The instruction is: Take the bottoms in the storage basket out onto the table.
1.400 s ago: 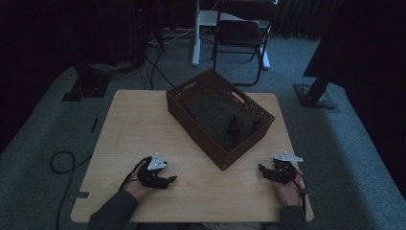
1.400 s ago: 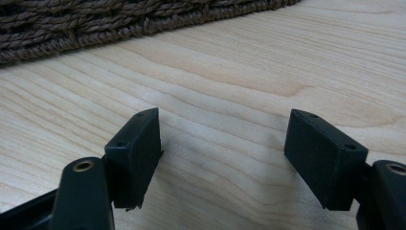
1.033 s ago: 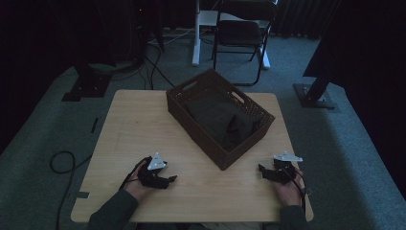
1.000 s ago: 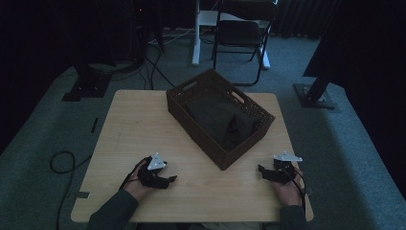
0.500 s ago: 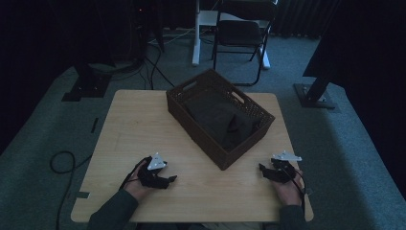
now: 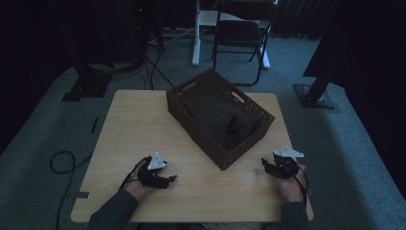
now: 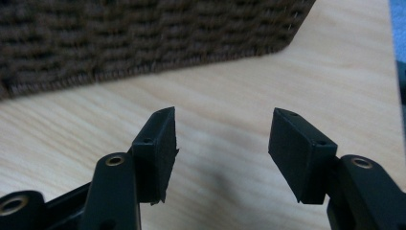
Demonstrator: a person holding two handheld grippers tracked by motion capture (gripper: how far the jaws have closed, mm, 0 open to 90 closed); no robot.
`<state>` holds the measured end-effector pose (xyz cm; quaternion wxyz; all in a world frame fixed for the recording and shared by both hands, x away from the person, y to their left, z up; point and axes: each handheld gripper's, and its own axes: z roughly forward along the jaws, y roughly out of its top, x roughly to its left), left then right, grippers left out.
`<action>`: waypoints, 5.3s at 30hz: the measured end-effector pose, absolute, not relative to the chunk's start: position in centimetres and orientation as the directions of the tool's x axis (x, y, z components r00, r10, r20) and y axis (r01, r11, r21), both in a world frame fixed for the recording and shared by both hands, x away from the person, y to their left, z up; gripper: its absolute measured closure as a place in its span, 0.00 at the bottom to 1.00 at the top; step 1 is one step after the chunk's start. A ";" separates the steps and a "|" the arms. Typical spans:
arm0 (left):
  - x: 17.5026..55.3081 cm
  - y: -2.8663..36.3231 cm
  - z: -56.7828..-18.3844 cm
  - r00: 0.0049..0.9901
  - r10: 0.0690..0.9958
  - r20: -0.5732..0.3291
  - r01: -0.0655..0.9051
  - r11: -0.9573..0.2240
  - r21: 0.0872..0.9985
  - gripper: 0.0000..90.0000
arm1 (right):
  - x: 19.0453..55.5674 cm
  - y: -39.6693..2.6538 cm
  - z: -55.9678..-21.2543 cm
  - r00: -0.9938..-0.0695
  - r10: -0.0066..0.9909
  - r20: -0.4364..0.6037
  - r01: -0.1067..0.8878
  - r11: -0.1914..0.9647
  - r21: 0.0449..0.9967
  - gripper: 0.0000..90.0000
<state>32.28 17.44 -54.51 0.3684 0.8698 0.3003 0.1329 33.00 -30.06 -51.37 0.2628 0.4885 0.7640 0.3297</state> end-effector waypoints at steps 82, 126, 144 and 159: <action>32.3 17.4 -54.5 0.784 0.620 0.011 0.423 -0.548 0.721 0.31 | 37.5 -22.4 -41.6 -0.482 0.858 -0.175 0.362 0.377 0.852 0.52; 32.3 17.4 -54.5 0.785 0.619 0.011 0.424 -0.550 0.719 0.31 | 40.9 -17.0 -41.6 -0.532 0.844 -0.070 0.416 0.332 0.847 0.52; 32.3 17.4 -54.5 0.784 0.621 0.011 0.424 -0.549 0.721 0.31 | 42.5 -16.3 -42.2 -0.470 0.883 -0.016 0.521 0.291 0.803 0.46; 32.3 17.4 -54.5 0.784 0.621 0.009 0.426 -0.548 0.720 0.31 | 45.2 -15.3 -42.0 -0.380 0.916 0.125 0.637 0.161 0.754 0.40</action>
